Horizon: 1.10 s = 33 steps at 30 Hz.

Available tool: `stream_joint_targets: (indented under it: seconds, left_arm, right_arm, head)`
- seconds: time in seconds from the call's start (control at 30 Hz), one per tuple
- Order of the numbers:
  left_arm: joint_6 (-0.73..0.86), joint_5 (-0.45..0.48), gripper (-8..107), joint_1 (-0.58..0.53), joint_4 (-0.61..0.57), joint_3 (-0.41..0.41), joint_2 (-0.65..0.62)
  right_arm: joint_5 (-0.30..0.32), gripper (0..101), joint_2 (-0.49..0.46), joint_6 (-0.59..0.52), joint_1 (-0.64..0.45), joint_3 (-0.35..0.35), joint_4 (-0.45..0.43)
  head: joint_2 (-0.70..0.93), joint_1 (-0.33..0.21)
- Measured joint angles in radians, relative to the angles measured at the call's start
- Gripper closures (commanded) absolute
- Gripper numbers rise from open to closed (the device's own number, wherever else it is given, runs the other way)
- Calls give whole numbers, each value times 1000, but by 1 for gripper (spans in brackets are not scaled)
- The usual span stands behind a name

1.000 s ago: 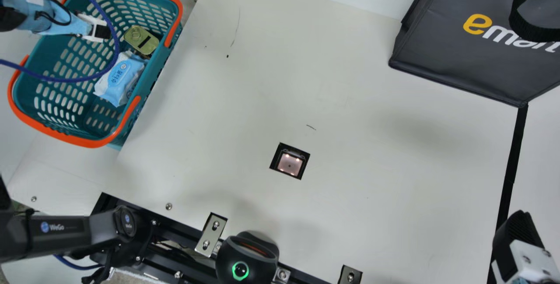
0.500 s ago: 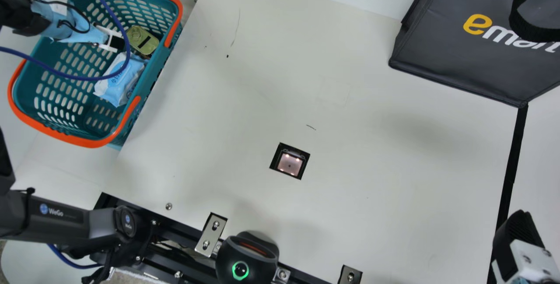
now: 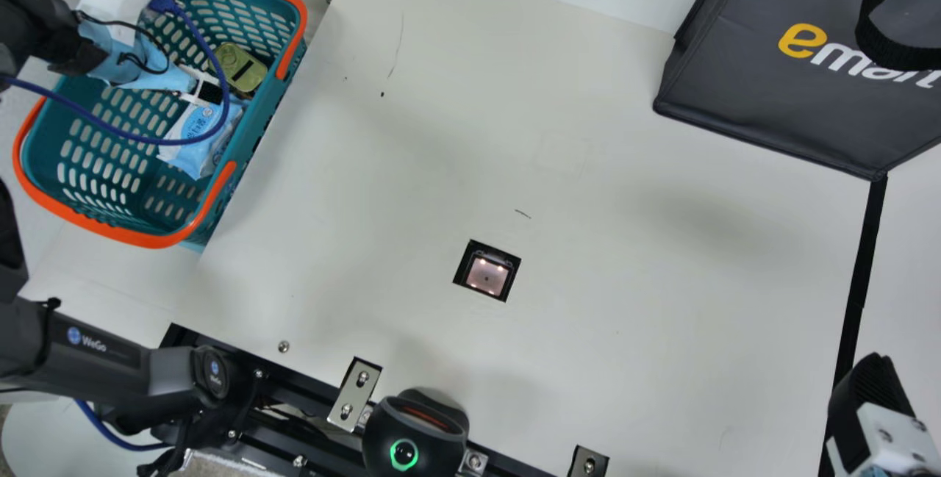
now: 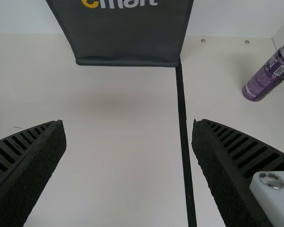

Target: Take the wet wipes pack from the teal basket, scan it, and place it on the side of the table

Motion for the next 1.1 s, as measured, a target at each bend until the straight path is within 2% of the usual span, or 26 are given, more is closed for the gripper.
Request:
stream_joint_targets:
  seconds: [0.27,0.73,1.1]
  left_arm:
    - [67,-38,9,7,8,43,8]
    - [318,-216,9,38,26,229,-28]
    - [443,-307,9,82,43,308,-6]
  right_arm:
    - [1,6,0,0,0,0,0]
    - [1,6,0,0,0,0,0]
    - [0,6,0,0,0,0,0]
  head:
    - [0,0]
    - [0,0]
    - [0,0]
